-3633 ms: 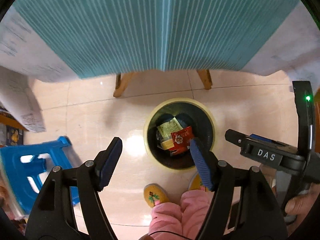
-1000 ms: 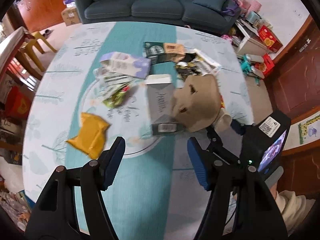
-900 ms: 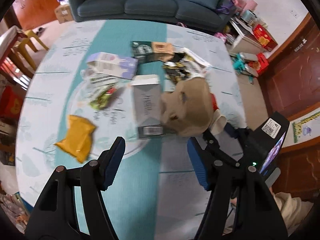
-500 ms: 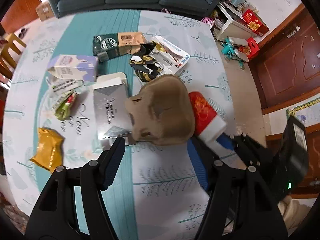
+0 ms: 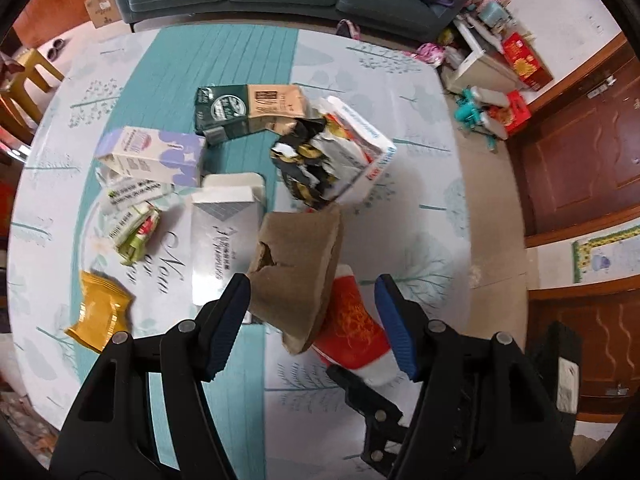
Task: Collect trash
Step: 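Grasp the red-and-white paper cup with the right tool while the left tool grasps the brown pulp tray, then carry the paper cup and pulp tray with both tools over the black bin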
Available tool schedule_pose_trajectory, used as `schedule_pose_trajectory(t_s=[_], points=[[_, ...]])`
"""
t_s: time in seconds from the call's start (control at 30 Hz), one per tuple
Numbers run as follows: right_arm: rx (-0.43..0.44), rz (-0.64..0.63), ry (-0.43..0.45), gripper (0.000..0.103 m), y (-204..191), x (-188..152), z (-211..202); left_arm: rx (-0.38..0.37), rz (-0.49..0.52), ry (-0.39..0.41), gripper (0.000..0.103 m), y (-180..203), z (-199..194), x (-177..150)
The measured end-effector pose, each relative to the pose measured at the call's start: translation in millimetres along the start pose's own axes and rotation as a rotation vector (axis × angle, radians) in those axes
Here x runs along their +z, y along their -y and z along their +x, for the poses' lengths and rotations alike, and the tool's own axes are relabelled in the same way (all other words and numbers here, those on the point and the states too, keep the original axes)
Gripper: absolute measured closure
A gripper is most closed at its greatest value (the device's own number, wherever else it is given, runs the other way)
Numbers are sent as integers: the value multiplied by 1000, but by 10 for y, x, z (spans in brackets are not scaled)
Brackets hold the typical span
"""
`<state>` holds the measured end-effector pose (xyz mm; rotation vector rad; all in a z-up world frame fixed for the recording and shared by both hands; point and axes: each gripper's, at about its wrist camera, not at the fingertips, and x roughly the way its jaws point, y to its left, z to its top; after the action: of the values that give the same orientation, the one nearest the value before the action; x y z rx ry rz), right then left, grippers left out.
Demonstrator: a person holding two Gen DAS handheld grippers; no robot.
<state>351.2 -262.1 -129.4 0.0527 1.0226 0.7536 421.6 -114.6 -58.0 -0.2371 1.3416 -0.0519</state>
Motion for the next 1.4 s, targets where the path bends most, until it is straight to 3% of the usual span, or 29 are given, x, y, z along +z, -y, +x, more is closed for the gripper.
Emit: schedule_pose_trajectory(t_s=[0.23,0.37,0.4,0.43,0.7,0.8,1.1,1.4], points=[[8,-9,-23,72,-15,-14,91,66,-11,-65,42,-129,241,143],[3,-4,-37,72,19,-48,126,58,-13,-122,42,-178,449,215],[2,-2,-38,72,23,-67,118,58,-14,-128,44,-185,480,218],[2,1,-40,72,26,-80,119,56,-19,-131,55,-200,511,221],[-19,23,-22,72,2,-170,-26,186,60,-87,86,-148,442,41],[-36,30,-9,73,-39,-206,-138,172,37,-49,86,-207,270,-74],[-83,69,39,73,-403,-367,-573,222,55,55,86,-417,-422,-798],[-179,133,95,73,-1270,-783,-960,143,111,85,86,-878,-1012,-1729]])
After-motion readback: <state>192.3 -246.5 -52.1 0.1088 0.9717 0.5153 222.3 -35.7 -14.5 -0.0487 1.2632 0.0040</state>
